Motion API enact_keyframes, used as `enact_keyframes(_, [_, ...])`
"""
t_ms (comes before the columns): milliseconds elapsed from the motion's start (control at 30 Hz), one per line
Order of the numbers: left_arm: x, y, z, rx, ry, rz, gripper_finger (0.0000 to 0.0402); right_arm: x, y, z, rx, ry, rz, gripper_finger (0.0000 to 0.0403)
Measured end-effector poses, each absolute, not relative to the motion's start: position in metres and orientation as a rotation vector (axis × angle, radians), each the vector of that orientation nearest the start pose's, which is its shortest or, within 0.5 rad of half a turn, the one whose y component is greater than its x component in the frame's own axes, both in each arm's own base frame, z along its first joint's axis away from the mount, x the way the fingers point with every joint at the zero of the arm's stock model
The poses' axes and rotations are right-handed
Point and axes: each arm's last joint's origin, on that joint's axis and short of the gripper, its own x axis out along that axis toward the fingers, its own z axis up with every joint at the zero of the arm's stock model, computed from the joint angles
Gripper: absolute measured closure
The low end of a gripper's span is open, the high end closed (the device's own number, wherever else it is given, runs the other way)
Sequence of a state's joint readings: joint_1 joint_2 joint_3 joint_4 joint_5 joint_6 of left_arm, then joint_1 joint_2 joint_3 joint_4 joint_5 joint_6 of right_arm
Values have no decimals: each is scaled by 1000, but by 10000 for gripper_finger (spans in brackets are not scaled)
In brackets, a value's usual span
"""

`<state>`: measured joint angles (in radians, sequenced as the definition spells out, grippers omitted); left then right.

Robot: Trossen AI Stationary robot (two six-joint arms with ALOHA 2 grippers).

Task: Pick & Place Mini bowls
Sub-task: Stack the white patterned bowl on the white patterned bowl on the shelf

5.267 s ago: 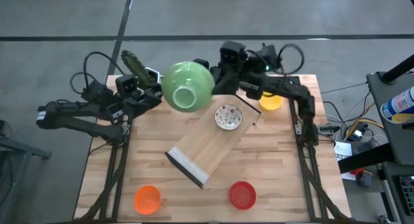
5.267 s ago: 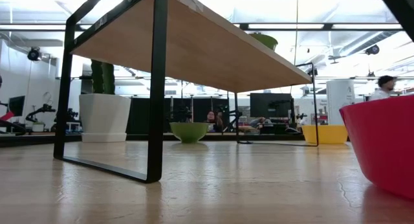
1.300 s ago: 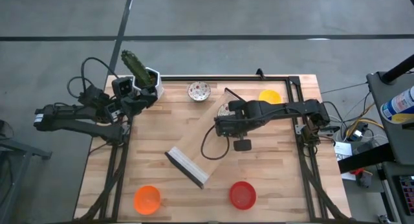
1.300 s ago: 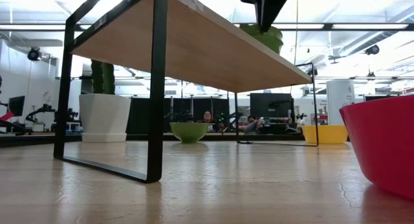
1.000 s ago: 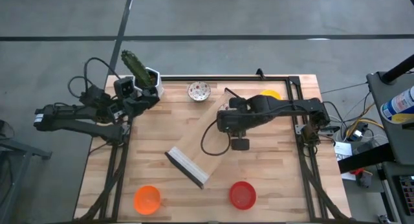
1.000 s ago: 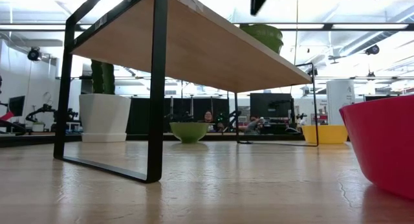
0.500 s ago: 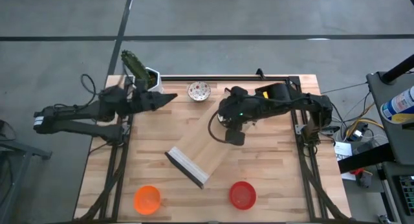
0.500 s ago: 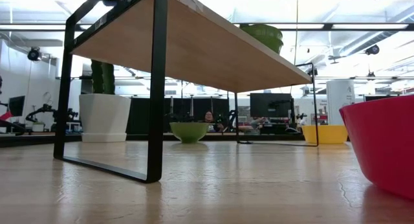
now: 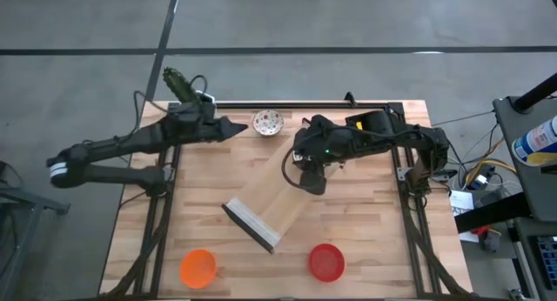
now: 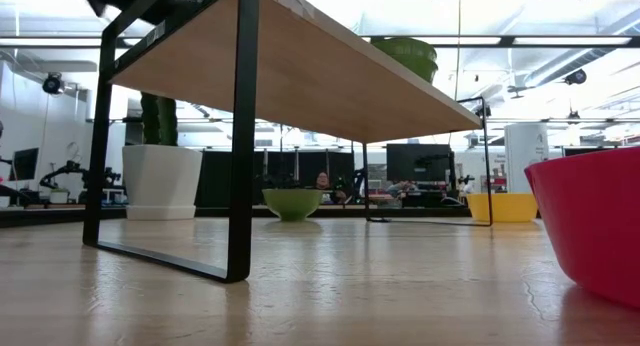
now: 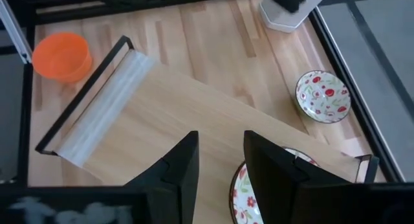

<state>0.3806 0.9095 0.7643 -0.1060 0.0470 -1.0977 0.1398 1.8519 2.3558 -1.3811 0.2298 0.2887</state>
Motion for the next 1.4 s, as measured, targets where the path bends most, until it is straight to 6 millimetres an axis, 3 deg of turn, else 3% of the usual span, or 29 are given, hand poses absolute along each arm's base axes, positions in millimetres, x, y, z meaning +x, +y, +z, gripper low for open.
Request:
enact_keyframes(167, [206, 94, 295, -1195, 152, 437, 241, 337, 44, 455, 116, 836, -198, 288])
enact_keyframes(400, [226, 125, 289, -1214, 233, 474, 241, 336, 47, 456, 114, 828, -187, 296])
enact_keyframes(700, [245, 168, 281, -1142, 523, 625, 241, 336, 49, 456, 121, 828, -168, 299])
enact_keyframes(967, [264, 199, 269, -1128, 657, 686, 241, 336, 49, 456, 104, 828, -160, 299])
enact_keyframes(1400, [267, 225, 228, -1147, 851, 794, 241, 336, 49, 458, 105, 821, -159, 317])
